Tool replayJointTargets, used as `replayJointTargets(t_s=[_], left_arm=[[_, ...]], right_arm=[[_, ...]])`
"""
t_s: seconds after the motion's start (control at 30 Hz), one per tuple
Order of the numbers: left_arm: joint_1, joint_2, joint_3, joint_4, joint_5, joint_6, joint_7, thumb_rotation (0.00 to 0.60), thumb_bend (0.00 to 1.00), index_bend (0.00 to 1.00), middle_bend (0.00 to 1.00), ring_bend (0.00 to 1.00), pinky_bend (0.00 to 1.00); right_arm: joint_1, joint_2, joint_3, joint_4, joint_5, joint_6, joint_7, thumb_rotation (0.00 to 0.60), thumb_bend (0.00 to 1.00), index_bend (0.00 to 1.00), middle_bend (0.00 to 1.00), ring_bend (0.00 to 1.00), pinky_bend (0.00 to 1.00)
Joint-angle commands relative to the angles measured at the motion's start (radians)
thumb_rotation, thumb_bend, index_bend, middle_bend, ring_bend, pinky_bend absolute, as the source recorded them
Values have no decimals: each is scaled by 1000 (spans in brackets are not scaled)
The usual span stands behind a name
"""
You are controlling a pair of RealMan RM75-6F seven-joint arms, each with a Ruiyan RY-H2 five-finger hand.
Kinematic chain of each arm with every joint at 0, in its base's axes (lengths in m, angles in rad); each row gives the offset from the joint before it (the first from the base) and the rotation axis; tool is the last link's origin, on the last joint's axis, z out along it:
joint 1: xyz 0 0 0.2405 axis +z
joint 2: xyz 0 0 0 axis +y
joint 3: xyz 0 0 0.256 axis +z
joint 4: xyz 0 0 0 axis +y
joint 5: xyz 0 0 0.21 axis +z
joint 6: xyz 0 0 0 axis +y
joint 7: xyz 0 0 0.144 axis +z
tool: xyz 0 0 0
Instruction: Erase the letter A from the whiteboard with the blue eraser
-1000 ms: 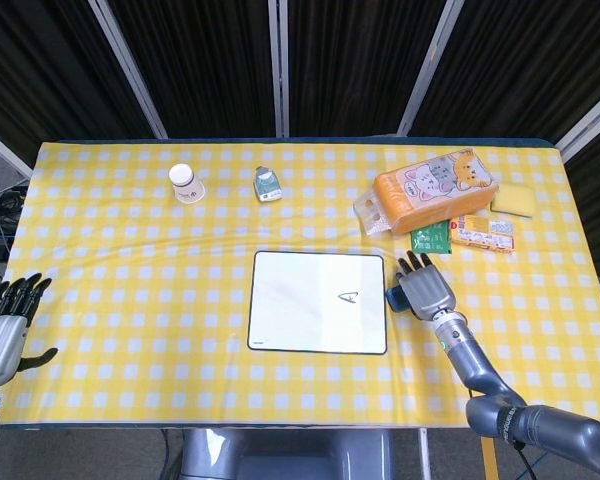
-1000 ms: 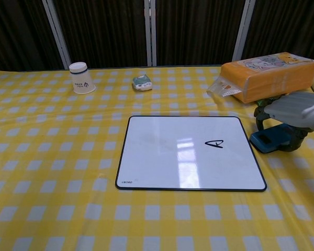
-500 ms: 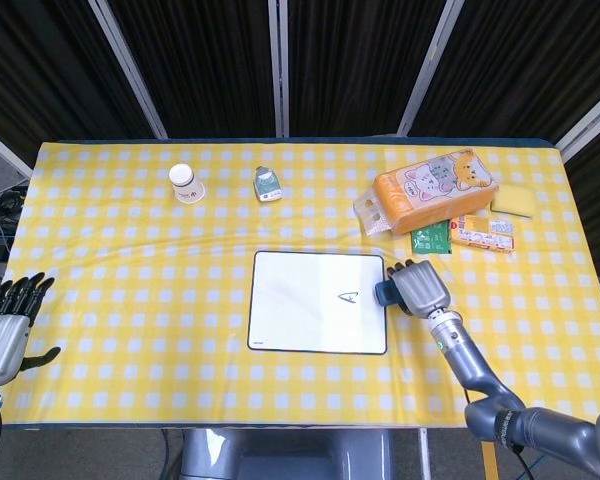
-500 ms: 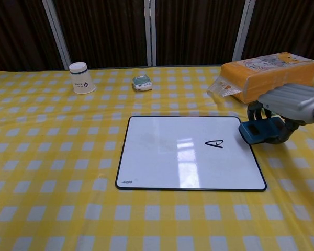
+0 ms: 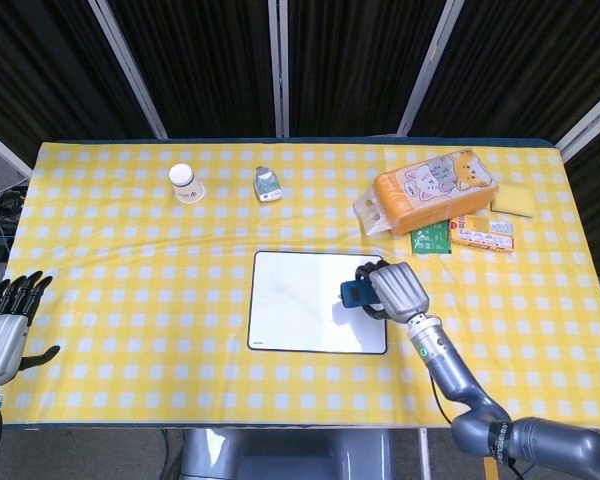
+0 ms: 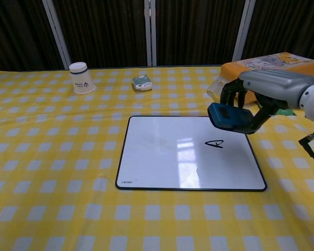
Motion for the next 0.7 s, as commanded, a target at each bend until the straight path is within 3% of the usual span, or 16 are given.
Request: replayJointTargets(t_s=[0.03, 0.33, 0.7], left_arm=[[-1, 0, 0, 2, -2, -4, -5, 600, 134, 0, 0, 0, 0], [0, 1, -5, 16, -10, -2, -11, 600, 134, 0, 0, 0, 0], [-4, -2, -12, 40, -40, -25, -37, 600, 134, 0, 0, 0, 0]], right_arm=[[24, -8, 27, -67, 44, -1, -59, 600, 343, 861, 729, 710, 753], [96, -123, 55, -85, 131, 9, -196, 600, 342, 861, 729, 710, 753], [183, -302, 76, 82, 257, -14, -282, 600, 342, 861, 729, 710, 753]])
